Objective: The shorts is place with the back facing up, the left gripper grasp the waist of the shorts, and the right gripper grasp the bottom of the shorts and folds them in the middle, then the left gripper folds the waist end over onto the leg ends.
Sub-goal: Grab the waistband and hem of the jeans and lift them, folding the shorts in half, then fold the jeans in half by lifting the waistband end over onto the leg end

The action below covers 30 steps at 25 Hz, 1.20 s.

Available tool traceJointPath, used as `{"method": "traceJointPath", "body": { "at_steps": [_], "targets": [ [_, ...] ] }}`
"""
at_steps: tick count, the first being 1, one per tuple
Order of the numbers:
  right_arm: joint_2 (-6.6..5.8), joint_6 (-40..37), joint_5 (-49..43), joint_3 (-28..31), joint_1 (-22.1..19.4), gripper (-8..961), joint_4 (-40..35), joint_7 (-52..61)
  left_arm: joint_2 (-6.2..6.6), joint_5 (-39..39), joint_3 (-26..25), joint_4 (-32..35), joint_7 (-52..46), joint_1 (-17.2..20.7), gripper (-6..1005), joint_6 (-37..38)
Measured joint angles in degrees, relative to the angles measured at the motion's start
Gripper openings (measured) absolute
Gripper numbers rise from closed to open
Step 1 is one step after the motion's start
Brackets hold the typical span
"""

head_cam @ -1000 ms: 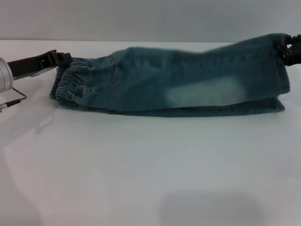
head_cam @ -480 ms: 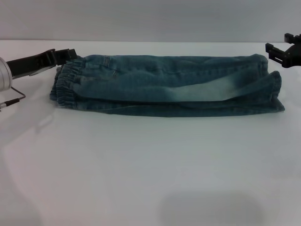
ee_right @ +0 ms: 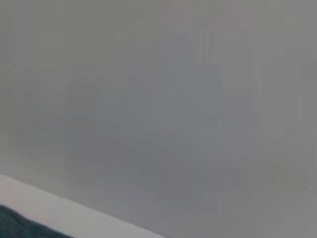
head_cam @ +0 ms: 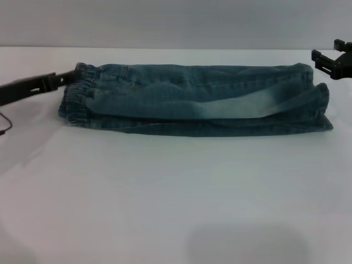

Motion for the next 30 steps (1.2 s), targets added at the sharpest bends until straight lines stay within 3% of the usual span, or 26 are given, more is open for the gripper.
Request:
{"method": "traceJointPath", "body": {
  "at_steps": [4, 14, 20, 30],
  "targets": [
    [0.16, -2.4, 2.9, -0.2, -0.8, 588, -0.2, 0.0, -0.57, -1.8, -0.1, -0.4, 6.1, 2.2, 839, -0.4],
    [0.41, -6.6, 4.4, -0.3, -1.0, 587, -0.2, 0.8, -0.60, -8.3, 0.0, -2.9, 15.8, 6.5, 766, -0.1],
    [0.43, -7.6, 4.5, -0.2, -0.7, 587, 0.0, 1.8, -0.52, -8.2, 0.3, -5.5, 19.9, 6.2, 695, -0.5],
    [0.40, -8.4, 5.2, -0.3, -0.6, 587, 0.2, 2.0, -0.76, -8.6, 0.2, -7.6, 26.3, 5.3, 700, -2.8]
  ]
}}
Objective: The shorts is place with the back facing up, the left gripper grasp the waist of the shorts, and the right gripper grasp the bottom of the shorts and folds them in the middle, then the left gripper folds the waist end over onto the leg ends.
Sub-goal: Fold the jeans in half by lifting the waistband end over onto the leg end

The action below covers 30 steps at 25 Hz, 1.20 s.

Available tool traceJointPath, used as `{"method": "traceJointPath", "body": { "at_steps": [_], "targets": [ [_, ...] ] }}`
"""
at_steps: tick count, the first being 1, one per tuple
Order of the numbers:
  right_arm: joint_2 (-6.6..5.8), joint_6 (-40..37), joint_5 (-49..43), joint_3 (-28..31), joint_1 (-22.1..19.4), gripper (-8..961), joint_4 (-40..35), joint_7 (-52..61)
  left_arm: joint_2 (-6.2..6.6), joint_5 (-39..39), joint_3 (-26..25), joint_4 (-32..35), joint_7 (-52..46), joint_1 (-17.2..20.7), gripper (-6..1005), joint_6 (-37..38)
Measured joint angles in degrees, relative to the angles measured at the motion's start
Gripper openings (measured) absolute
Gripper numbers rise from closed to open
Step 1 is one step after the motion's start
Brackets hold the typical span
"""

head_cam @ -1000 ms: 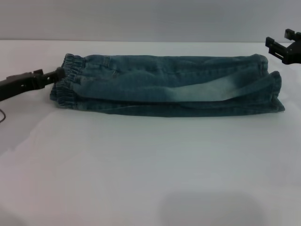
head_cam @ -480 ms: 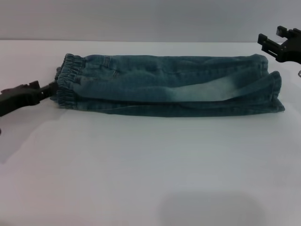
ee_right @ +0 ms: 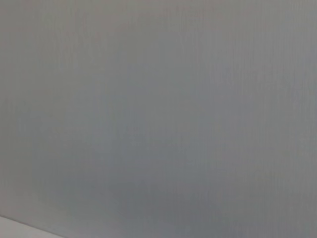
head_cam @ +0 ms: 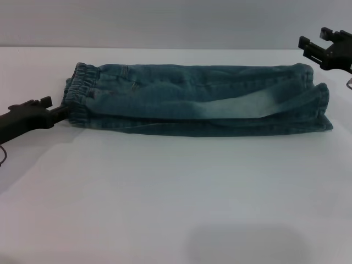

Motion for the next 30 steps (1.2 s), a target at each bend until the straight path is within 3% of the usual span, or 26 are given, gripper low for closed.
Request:
{"method": "traceJointPath", "body": {
  "at_steps": [15, 30],
  "targets": [
    [0.00, -0.7, 0.3, 0.0, -0.3, 585, -0.2, 0.1, -0.12, 0.3, 0.2, -5.0, 3.2, -3.4, 698, -6.3],
    [0.00, -2.7, 0.5, 0.0, -0.3, 588, -0.5, 0.1, -0.13, 0.4, 0.9, -6.1, 3.7, -4.1, 696, -9.0]
  ]
}}
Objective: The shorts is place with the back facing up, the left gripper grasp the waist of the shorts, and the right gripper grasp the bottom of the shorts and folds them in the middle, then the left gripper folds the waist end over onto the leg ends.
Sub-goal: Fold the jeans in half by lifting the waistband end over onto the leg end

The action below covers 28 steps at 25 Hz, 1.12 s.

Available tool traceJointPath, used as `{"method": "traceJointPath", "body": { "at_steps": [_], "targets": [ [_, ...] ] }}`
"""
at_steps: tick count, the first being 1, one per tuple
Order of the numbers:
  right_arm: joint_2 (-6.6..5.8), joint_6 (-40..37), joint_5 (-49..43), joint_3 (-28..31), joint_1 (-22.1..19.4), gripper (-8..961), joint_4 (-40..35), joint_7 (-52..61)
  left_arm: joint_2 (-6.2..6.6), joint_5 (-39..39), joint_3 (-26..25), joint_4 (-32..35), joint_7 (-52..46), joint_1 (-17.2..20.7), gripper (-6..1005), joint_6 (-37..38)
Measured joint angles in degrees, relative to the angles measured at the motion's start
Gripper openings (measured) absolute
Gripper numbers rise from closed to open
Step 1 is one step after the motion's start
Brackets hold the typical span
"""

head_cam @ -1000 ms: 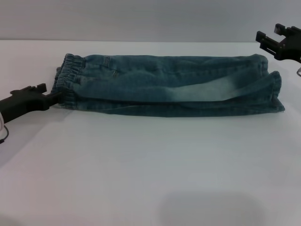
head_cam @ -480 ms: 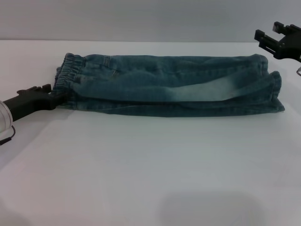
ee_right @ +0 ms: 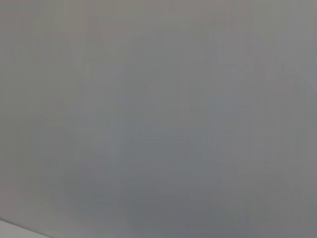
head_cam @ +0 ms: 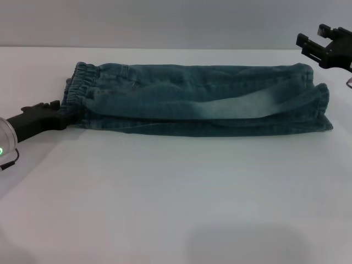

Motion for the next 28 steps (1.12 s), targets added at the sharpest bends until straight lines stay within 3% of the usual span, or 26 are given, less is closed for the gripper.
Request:
{"method": "traceJointPath", "body": {
  "at_steps": [15, 20, 28],
  "targets": [
    [0.00, -0.2, 0.0, 0.1, 0.0, 587, 0.0, 0.0, 0.20, 0.2, 2.8, -0.3, -0.6, -0.1, 694, 0.2],
    [0.00, -0.2, 0.1, 0.2, 0.0, 587, 0.2, 0.0, 0.17, -0.1, 2.7, 0.0, -0.2, 0.3, 652, 0.5],
    [0.09, -0.7, 0.6, 0.5, -0.3, 588, 0.6, 0.0, 0.03, -0.3, 2.6, 0.7, 1.4, 0.4, 411, 0.6]
  ]
}}
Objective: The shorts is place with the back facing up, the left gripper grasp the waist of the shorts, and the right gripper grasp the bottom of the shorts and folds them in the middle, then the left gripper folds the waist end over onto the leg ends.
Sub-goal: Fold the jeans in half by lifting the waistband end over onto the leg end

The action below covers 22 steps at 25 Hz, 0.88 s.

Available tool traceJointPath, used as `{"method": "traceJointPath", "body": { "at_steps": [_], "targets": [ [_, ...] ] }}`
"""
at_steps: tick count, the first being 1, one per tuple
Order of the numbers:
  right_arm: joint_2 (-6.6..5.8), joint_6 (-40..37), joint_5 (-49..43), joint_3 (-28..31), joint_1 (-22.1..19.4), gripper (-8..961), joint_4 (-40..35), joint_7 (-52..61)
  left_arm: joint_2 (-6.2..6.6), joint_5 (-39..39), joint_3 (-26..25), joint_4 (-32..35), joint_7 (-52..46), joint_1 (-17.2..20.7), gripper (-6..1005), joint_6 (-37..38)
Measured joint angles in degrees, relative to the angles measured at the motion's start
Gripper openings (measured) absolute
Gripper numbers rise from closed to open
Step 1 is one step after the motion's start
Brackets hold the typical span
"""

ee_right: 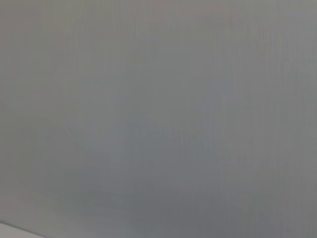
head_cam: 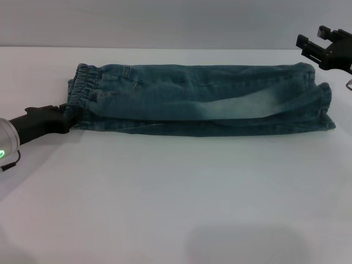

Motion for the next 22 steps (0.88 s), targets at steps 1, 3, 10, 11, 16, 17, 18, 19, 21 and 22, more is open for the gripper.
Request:
{"method": "traceJointPath", "body": {
  "at_steps": [1, 3, 10, 11, 16, 17, 18, 19, 21, 22],
  "targets": [
    [0.00, -0.1, 0.4, -0.1, -0.1, 588, 0.0, 0.0, -0.01, 0.1, 0.3, 0.0, 0.4, 0.0, 393, 0.3],
    [0.00, -0.4, 1.5, -0.4, -0.5, 588, 0.0, 0.0, 0.04, 0.2, 0.4, -0.2, 0.3, 0.0, 358, 0.6],
    [0.10, -0.9, 1.9, -0.5, -1.0, 587, 0.2, 0.0, -0.05, -0.1, 0.0, 0.2, 0.8, 0.6, 223, 1.4],
    [0.12, -1.0, 1.9, -0.5, -1.0, 587, 0.4, 0.0, -0.05, -0.1, 0.0, 0.2, 0.9, 0.7, 211, 1.5],
    [0.24, -1.4, 1.9, -0.5, -1.0, 587, 0.9, 0.0, -0.04, -0.6, -0.1, 0.2, 1.3, 0.9, 152, 2.3],
    [0.27, -1.5, 1.9, -0.5, -1.0, 586, 1.0, 0.0, -0.04, -0.6, -0.1, 0.2, 1.3, 0.9, 145, 2.3],
    [0.29, -1.5, 1.9, -0.5, -1.0, 586, 1.2, 0.0, -0.03, -0.7, -0.1, 0.2, 1.6, 0.9, 138, 2.5],
    [0.31, -1.5, 1.9, -0.5, -1.0, 586, 1.3, 0.0, -0.03, -0.8, -0.1, 0.2, 1.9, 0.9, 131, 2.9],
    [0.32, -1.5, 1.9, -0.5, -1.0, 585, 1.8, -0.1, -0.03, -0.8, -0.1, 0.2, 2.2, 0.9, 117, 3.3],
    [0.32, -1.5, 1.9, -0.5, -1.0, 585, 1.9, -0.2, -0.03, -0.8, -0.1, 0.2, 2.2, 0.9, 110, 3.6]
  ]
}}
